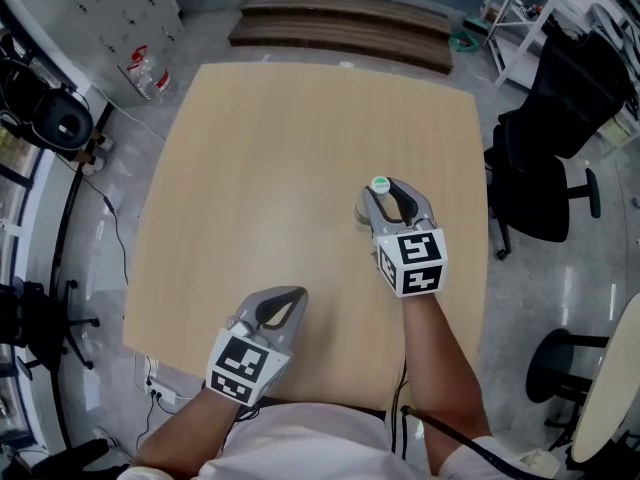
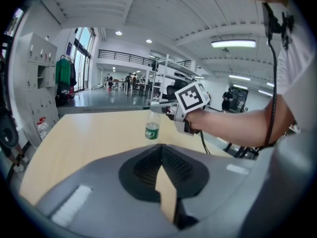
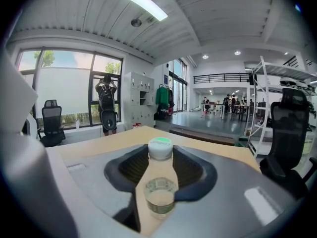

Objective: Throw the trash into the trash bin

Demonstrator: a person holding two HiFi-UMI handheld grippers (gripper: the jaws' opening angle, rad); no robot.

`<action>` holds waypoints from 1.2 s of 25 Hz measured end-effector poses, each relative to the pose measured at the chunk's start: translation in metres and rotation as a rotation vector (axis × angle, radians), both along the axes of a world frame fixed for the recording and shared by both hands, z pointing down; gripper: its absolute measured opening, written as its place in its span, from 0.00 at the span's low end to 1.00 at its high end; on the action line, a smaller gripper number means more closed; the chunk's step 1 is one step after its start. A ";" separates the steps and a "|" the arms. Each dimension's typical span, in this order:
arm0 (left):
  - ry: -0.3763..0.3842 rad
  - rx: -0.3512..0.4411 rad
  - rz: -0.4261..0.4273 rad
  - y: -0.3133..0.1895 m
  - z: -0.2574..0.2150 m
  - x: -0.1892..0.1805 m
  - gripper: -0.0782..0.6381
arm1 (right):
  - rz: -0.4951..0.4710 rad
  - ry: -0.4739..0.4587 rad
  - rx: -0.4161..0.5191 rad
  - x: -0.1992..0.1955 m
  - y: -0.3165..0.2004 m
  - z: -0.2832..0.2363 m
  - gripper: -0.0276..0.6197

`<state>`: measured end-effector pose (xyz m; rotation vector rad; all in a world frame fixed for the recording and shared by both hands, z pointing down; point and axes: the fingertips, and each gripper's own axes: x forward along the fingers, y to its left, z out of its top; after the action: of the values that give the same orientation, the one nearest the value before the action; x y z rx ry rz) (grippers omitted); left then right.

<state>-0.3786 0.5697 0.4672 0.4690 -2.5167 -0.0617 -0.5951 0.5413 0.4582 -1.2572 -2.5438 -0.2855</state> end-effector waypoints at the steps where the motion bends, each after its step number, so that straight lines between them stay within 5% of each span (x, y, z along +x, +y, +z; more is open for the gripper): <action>1: -0.004 0.000 0.002 0.000 -0.001 0.000 0.12 | -0.001 -0.002 -0.003 0.001 0.000 -0.002 0.28; 19: -0.126 0.005 0.083 -0.007 -0.030 0.028 0.12 | 0.049 -0.046 -0.039 0.068 -0.033 -0.053 0.28; 30: -0.171 0.027 0.226 -0.040 -0.043 0.060 0.12 | 0.156 -0.074 -0.018 0.138 -0.086 -0.075 0.28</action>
<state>-0.3189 0.5297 0.4239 0.7969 -2.6129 0.0326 -0.4574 0.4549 0.3834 -1.0650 -2.6945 -0.2802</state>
